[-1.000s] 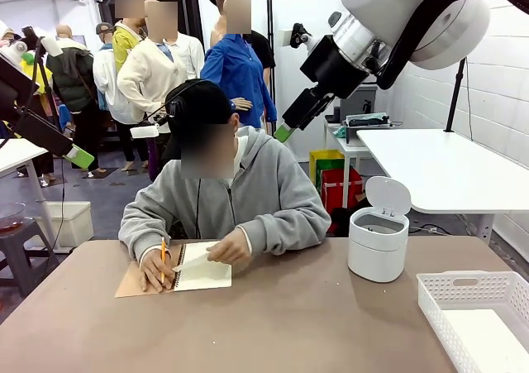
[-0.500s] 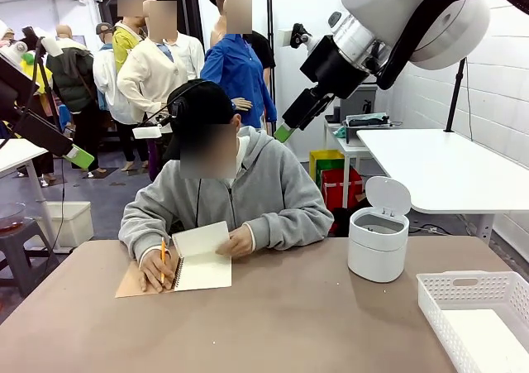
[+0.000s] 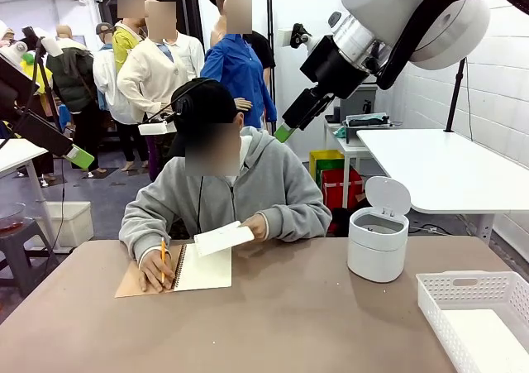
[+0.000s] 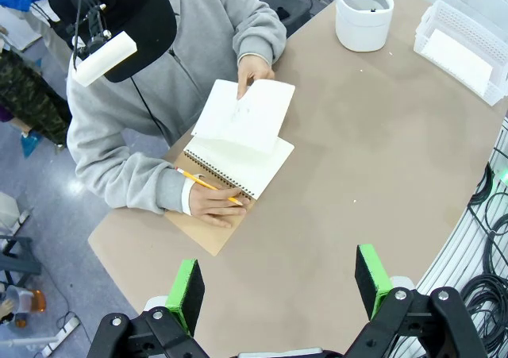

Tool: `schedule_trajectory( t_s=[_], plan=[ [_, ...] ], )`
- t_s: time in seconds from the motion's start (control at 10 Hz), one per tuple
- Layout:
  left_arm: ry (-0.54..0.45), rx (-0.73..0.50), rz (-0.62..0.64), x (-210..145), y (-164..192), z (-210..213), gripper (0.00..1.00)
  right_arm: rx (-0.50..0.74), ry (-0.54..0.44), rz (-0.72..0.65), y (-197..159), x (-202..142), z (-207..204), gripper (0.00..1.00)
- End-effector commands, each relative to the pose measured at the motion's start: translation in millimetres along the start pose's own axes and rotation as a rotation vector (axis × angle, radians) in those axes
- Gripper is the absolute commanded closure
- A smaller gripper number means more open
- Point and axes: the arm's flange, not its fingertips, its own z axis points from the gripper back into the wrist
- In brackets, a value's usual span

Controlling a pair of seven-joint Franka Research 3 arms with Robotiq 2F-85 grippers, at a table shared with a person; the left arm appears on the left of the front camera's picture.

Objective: Sort the paper based on its condition.
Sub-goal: If a person hands you a paper, place it in the Organizing basket , and if it's crumpled, put it in the Trash can.

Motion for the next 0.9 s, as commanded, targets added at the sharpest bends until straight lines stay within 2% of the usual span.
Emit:
schedule_trajectory(
  t_s=[0.0, 0.8],
  plan=[
    [-0.006, -0.007, 0.002, -0.6, 0.9, 0.4, 0.00, 0.007, 0.000, -0.009, 0.5, 0.5, 0.1, 0.00],
    [-0.006, -0.007, 0.002, -0.6, 0.9, 0.4, 0.00, 0.007, 0.000, -0.009, 0.5, 0.5, 0.1, 0.00]
  ],
)
